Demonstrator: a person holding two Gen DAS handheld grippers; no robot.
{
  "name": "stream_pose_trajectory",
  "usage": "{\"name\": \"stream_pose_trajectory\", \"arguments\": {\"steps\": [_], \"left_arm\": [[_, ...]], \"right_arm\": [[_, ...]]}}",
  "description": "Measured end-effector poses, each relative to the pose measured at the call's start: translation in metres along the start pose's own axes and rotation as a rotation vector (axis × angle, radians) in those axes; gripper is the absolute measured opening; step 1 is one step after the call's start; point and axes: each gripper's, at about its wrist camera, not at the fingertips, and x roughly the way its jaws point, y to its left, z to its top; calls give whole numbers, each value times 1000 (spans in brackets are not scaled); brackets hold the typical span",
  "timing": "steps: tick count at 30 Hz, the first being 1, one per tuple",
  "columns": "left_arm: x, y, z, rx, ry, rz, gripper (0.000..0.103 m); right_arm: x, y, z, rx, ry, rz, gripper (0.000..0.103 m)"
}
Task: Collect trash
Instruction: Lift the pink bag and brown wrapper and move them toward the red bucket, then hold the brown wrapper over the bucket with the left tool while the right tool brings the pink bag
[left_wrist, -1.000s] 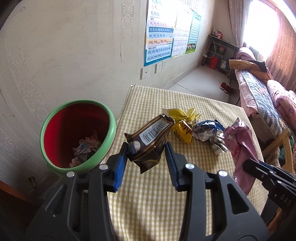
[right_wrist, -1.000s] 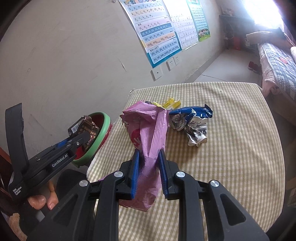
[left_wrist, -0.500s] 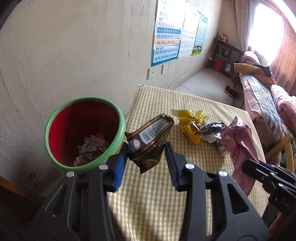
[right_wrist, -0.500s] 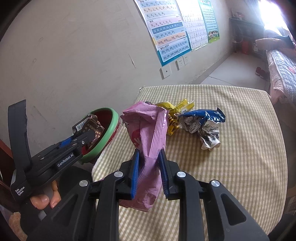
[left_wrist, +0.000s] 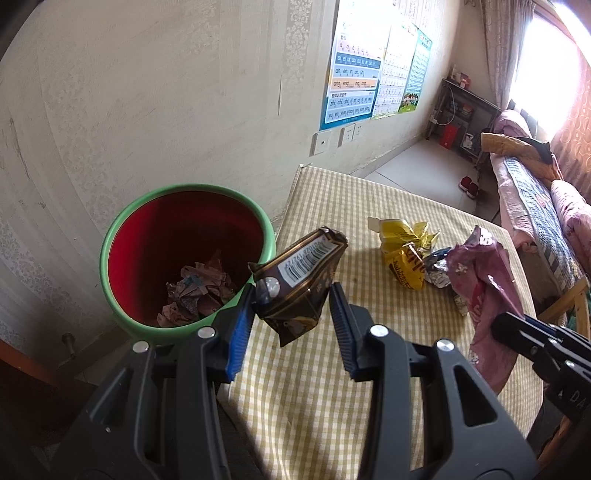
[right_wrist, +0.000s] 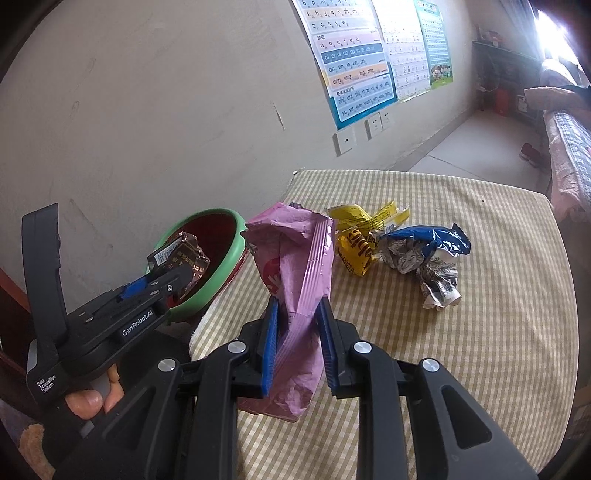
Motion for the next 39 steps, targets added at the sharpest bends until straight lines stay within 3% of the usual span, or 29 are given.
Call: {"name": "stream_pose_trajectory", "arguments": {"steps": [39], "left_arm": [[4,42,4,-78,2,78,39]], "right_arm": [[36,38,21,-102,24,58,23]]}}
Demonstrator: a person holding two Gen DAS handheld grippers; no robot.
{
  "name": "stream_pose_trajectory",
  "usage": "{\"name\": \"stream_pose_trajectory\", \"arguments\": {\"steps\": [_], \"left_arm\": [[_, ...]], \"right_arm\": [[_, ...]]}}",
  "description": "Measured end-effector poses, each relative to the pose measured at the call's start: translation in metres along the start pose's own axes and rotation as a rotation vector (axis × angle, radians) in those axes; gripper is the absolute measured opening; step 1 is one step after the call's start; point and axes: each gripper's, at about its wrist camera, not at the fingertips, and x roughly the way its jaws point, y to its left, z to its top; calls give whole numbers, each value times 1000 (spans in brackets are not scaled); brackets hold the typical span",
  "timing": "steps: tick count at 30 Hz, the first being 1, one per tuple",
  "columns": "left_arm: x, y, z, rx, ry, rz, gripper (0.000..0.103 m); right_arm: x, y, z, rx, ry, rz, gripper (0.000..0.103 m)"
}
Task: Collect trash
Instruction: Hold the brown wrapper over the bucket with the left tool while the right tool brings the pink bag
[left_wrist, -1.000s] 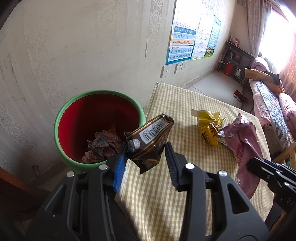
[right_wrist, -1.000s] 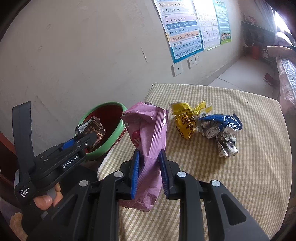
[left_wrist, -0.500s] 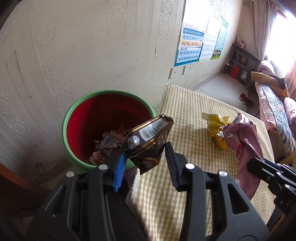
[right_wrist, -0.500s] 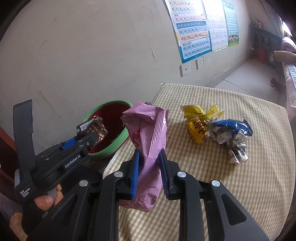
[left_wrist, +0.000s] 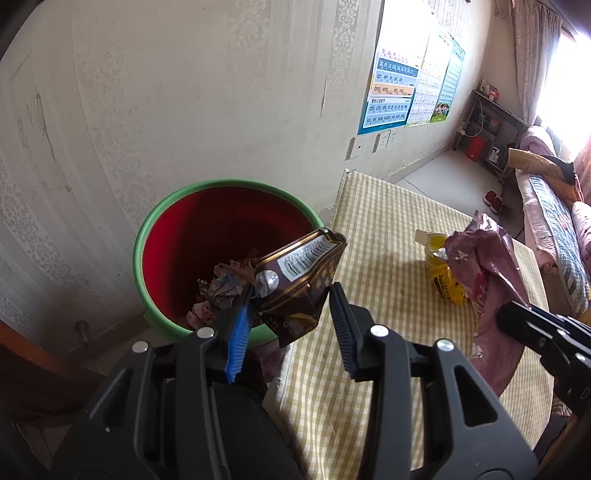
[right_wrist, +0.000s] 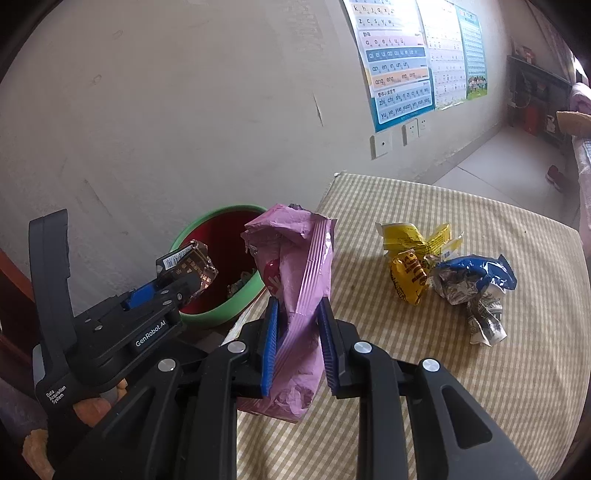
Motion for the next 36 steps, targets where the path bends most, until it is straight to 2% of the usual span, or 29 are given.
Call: {"name": "stream_pose_trajectory", "arguments": {"steps": [36], "left_arm": [[15,58,20,-89,-21,84,39]], "right_arm": [[41,41,30,-94,42,51,23]]}}
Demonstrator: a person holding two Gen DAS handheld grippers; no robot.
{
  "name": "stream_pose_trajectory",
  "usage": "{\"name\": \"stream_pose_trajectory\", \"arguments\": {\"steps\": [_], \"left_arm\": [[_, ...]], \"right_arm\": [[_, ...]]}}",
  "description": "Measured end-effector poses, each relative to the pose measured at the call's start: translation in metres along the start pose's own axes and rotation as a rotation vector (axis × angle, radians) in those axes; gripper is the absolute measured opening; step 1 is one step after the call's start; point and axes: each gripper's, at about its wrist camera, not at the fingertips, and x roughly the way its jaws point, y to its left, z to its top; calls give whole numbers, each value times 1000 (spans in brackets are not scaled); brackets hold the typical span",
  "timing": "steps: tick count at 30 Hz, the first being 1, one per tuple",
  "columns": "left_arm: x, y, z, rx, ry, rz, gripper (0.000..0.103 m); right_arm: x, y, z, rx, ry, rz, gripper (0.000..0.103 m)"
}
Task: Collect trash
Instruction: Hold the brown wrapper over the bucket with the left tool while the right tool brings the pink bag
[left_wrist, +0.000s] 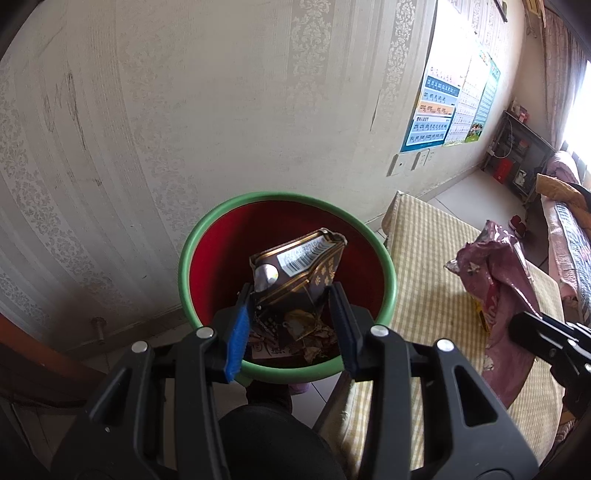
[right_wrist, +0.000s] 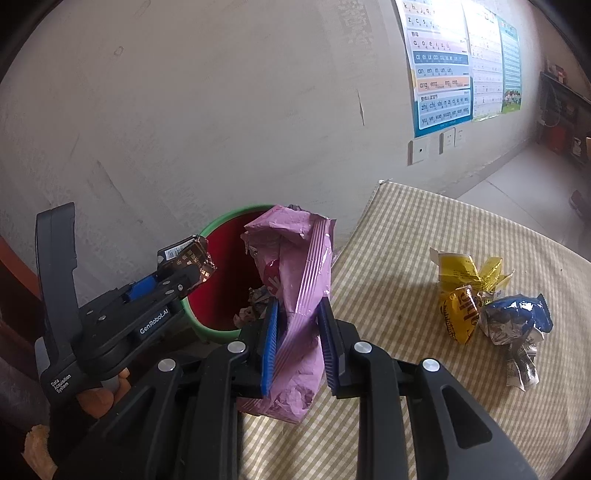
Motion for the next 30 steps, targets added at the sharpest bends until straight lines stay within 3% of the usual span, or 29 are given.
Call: {"name": "stream_pose_trajectory", "arguments": {"steps": [30], "left_arm": [[31,34,19,-53,31,21,39]], "right_arm": [[39,24,32,-54,7,18,23]]}}
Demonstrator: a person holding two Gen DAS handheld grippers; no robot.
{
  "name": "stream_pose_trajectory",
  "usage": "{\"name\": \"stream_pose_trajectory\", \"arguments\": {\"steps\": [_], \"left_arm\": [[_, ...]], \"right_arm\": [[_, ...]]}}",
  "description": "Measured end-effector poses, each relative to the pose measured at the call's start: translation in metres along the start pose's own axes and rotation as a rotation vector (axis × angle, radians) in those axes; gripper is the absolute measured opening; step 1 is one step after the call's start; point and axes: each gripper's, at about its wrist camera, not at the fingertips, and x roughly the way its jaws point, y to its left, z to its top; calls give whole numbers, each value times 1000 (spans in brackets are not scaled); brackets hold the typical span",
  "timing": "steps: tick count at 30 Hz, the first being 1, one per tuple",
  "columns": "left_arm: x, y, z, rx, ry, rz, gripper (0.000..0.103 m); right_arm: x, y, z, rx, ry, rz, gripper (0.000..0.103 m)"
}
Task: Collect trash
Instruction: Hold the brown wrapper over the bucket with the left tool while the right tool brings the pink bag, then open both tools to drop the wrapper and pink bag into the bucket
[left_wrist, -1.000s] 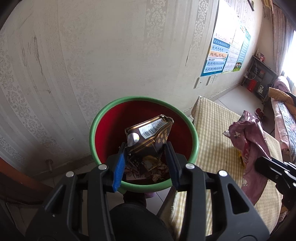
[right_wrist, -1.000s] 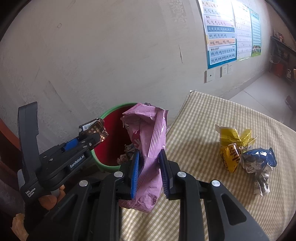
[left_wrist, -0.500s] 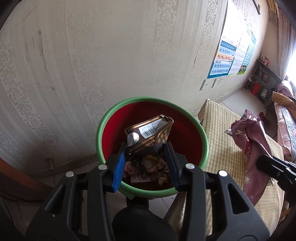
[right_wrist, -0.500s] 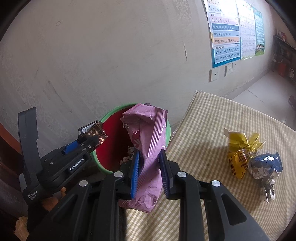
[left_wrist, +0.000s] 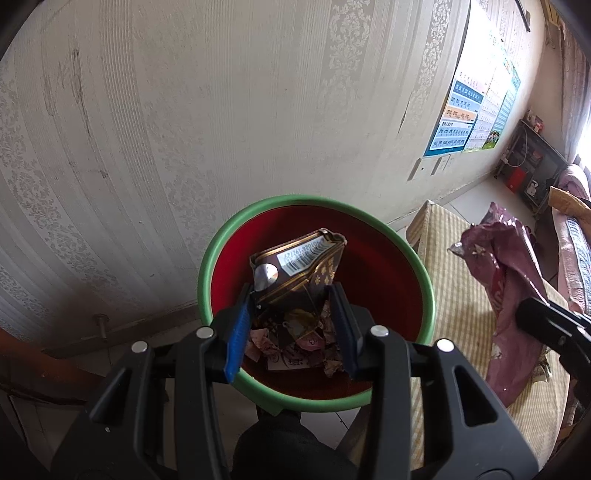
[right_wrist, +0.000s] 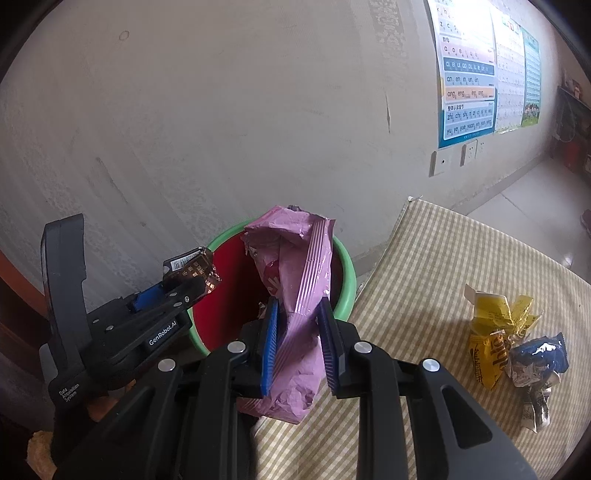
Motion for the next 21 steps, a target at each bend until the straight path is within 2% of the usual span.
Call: {"name": "stream_pose_trajectory", "arguments": {"steps": [9,21], "left_arm": [[25,10,10,-40,45,-9,39],[37,11,18,-24,42,10,39]], "right_arm": [[20,4,15,7,-8,-3,23],[38,9,28,-9,-24,-18,23]]}}
